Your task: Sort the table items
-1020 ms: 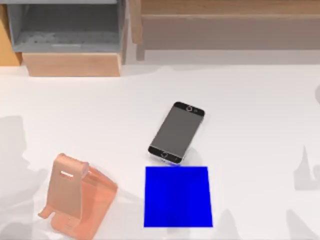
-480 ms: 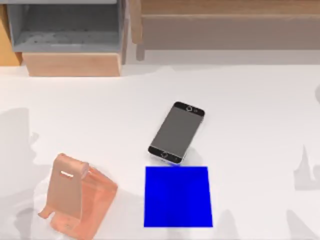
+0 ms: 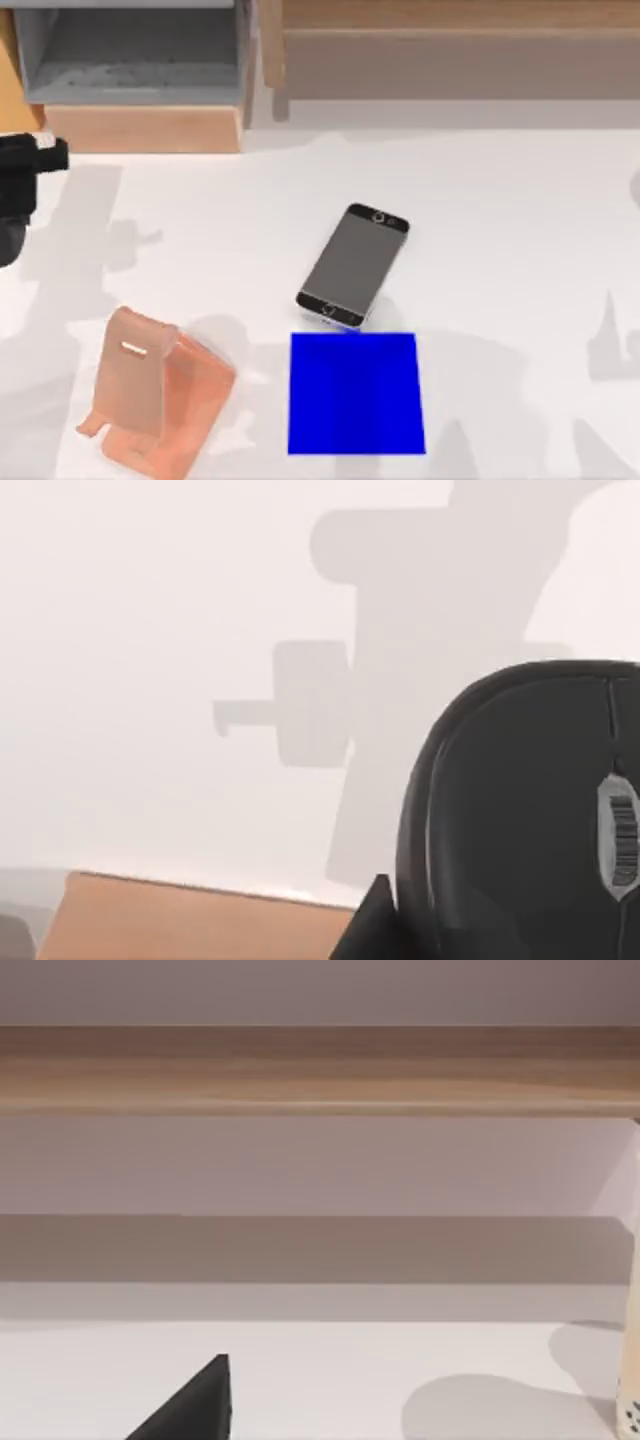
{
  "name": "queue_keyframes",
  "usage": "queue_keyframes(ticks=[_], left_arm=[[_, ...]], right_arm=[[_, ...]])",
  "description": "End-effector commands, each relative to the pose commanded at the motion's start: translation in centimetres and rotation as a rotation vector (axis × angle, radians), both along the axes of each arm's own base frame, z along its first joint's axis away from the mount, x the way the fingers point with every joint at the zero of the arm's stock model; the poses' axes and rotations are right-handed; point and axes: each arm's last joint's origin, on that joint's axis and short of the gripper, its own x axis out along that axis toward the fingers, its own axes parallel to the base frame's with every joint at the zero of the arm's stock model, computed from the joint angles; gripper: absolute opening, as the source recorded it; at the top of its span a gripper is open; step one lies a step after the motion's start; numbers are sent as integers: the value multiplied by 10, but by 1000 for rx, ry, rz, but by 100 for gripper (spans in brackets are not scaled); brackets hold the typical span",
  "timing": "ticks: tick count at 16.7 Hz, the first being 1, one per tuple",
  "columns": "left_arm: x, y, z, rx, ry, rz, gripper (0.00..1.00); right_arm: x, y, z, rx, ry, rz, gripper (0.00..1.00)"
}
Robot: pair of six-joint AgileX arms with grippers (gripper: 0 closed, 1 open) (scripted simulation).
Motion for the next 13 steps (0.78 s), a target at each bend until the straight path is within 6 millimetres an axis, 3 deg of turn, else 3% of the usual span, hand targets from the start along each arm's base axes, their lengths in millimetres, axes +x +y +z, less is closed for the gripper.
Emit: queue_keyframes(ticks=[4,7,13], left_arm=[[27,-42,16,116,-119,-545,0],[42,-81,17,221,-188,-975,0],[48,-172,-12,420,-258,-1839,0]], right_arm=[[0,0,0,0,0,0,100],[0,0,0,0,0,0,100],[0,0,0,0,0,0,100]])
